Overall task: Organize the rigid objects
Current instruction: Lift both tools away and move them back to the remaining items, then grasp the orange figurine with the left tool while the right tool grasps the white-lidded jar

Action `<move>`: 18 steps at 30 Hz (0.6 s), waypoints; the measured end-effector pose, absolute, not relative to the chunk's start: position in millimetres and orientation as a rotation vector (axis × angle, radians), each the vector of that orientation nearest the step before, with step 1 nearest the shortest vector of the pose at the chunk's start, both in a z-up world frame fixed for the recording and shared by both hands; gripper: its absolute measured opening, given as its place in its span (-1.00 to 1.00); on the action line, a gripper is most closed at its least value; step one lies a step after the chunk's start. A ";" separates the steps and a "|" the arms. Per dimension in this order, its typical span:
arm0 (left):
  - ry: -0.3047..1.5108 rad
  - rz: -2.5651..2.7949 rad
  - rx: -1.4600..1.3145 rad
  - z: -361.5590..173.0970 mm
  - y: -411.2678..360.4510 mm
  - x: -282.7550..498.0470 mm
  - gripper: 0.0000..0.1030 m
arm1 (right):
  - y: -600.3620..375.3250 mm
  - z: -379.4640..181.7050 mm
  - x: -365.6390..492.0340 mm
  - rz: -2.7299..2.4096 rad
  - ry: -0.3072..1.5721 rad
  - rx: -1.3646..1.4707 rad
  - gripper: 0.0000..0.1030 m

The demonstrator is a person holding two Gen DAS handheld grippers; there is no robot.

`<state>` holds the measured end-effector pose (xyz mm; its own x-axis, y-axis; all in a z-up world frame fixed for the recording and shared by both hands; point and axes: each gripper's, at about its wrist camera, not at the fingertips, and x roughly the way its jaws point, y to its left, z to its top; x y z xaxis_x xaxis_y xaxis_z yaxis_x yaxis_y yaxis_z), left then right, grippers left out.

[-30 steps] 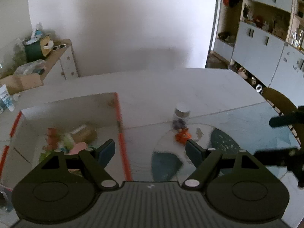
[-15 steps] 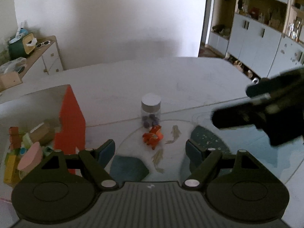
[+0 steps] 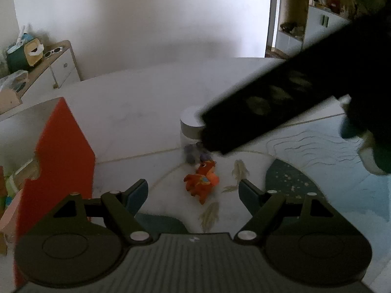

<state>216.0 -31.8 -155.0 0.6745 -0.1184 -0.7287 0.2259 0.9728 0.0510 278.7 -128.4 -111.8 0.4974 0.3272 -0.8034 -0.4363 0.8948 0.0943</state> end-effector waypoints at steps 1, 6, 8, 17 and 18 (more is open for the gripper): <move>0.815 -0.197 0.134 -157.5 -31.5 218.5 0.58 | -125.2 -114.1 282.8 0.471 0.948 -0.134 0.82; 0.831 -0.191 0.114 -167.2 -28.2 232.2 0.57 | -112.2 -126.3 296.3 0.494 0.968 -0.159 0.63; 0.840 -0.202 0.112 -170.4 -28.7 235.6 0.57 | -108.8 -130.3 300.3 0.501 0.976 -0.166 0.56; 0.848 -0.217 0.109 -180.5 -33.1 245.9 0.57 | -102.2 -141.2 314.2 0.504 0.993 -0.181 0.39; 0.847 -0.219 0.109 -180.8 -34.0 248.5 0.54 | -103.6 -142.3 314.6 0.505 0.994 -0.181 0.34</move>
<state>248.5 -34.0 -180.8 0.6417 -0.1486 -0.7525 0.2349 0.9720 0.0084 314.6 -103.6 -142.3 0.4423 0.3236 -0.8365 -0.4849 0.8709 0.0805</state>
